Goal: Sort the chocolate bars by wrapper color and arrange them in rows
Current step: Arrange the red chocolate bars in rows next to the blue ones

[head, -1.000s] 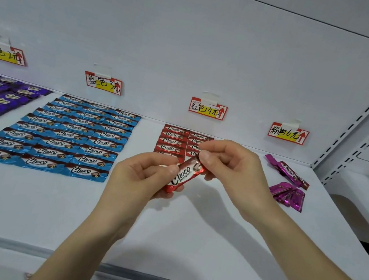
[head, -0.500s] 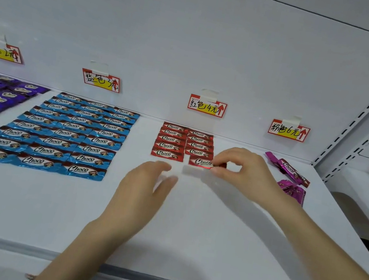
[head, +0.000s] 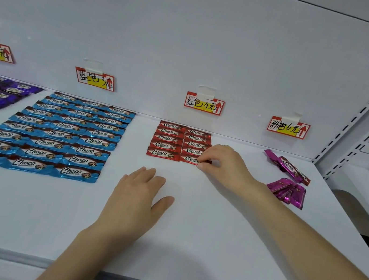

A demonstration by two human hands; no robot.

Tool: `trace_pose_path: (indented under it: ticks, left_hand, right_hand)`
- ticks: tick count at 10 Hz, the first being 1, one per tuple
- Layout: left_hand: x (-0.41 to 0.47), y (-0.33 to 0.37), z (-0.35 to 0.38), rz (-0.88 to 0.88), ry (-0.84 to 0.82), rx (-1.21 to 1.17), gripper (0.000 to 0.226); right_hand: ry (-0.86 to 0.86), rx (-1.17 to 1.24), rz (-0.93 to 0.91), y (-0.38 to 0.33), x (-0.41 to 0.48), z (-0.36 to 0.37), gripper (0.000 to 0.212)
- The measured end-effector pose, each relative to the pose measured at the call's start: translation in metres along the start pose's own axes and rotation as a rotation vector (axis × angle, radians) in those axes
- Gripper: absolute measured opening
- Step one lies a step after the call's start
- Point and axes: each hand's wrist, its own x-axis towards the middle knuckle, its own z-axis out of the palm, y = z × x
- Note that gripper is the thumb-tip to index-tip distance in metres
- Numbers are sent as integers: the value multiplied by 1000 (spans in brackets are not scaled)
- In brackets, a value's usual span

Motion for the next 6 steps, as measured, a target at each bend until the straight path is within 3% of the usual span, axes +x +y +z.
trace_pose_path:
  ticks: [6]
  left_hand:
    - [0,-2,2,67,53,21,50]
  right_hand:
    - [-18,-42,-29,-1,-1,0,15]
